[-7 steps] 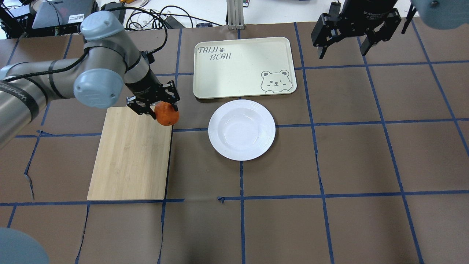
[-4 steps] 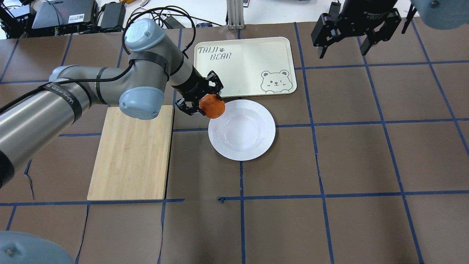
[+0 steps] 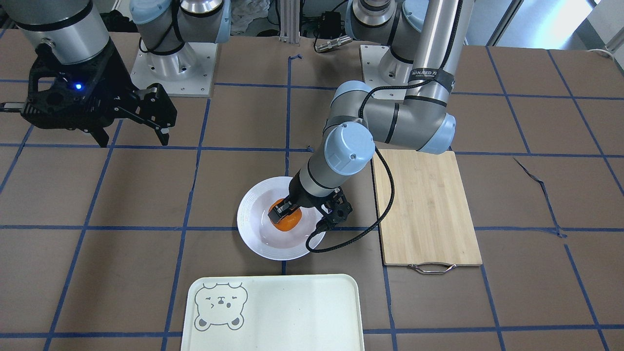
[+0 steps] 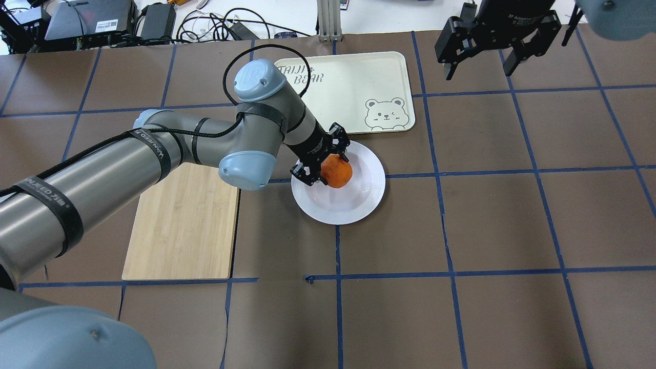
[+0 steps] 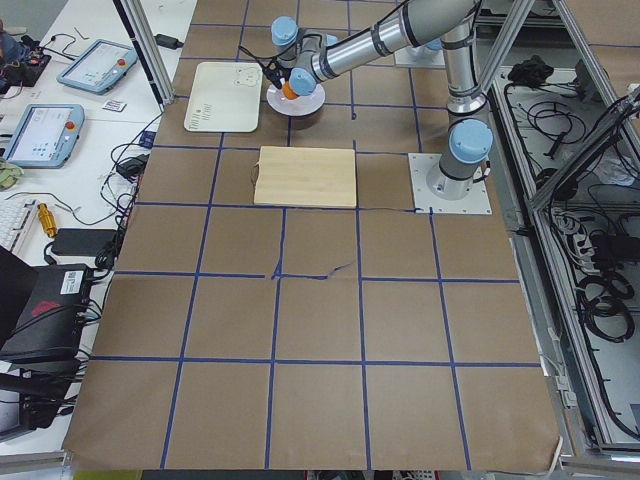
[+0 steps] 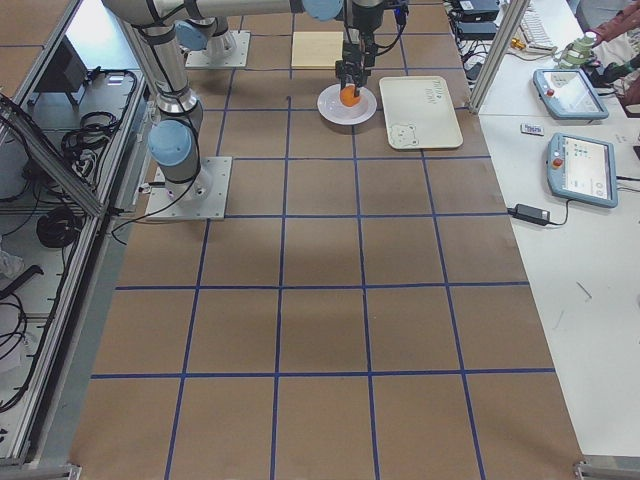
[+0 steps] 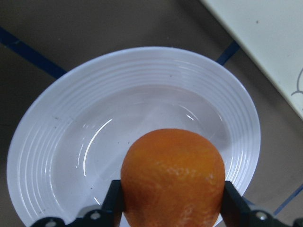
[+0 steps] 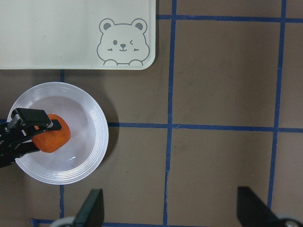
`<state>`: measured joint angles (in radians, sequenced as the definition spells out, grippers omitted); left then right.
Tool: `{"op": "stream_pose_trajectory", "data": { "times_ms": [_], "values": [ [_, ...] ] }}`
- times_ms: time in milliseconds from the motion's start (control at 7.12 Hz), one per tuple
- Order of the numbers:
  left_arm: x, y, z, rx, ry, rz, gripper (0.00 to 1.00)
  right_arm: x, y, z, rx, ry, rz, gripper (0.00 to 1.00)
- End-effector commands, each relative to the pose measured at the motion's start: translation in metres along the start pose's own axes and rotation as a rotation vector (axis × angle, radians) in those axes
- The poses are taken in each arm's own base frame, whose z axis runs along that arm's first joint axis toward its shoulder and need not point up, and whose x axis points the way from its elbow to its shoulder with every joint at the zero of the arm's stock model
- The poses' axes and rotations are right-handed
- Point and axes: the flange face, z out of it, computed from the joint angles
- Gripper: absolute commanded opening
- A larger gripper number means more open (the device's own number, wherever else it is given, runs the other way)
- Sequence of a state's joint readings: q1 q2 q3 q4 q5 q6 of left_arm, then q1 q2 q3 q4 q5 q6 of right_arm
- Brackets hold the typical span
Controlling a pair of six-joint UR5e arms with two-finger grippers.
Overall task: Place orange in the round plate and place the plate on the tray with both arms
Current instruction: 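Carry the orange with the left gripper over the white plate and lower, then open the left gripper to release the orange and lift away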
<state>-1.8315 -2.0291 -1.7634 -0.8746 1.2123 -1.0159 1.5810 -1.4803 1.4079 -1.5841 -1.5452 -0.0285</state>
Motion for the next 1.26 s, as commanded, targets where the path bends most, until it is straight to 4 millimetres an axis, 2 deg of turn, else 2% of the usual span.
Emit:
{"op": "stream_pose_trajectory", "data": {
  "times_ms": [0, 140, 281, 421, 702, 843, 983, 1124],
  "values": [
    [0.004, 0.000, -0.005, 0.032, 0.045, 0.021, 1.00, -0.002, 0.002, -0.017, 0.031, 0.002, 0.000, 1.00],
    [0.005, -0.004, -0.016, 0.047, 0.062, 0.036, 1.00, -0.003, 0.003, -0.032, 0.049, 0.002, -0.004, 1.00],
    [0.002, -0.019, -0.036, 0.068, 0.088, 0.025, 1.00, -0.001, 0.006, -0.030, 0.016, 0.006, 0.000, 1.00],
    [-0.003, -0.047, -0.071, 0.136, 0.100, 0.117, 1.00, -0.001, 0.001, -0.018, -0.014, 0.010, -0.001, 1.00],
    [-0.021, -0.055, -0.137, 0.173, 0.027, 0.239, 1.00, -0.002, -0.034, 0.055, -0.132, -0.018, 0.005, 1.00],
    [-0.033, -0.048, -0.190, 0.176, -0.121, 0.337, 1.00, -0.009, -0.058, 0.092, -0.133, -0.095, 0.011, 1.00],
    [-0.034, -0.034, -0.238, 0.161, -0.174, 0.418, 1.00, -0.016, -0.074, 0.120, -0.129, -0.177, 0.029, 1.00],
    [-0.033, -0.023, -0.275, 0.223, -0.229, 0.496, 1.00, -0.020, -0.079, 0.154, -0.183, -0.211, 0.058, 1.00]
  ]
}}
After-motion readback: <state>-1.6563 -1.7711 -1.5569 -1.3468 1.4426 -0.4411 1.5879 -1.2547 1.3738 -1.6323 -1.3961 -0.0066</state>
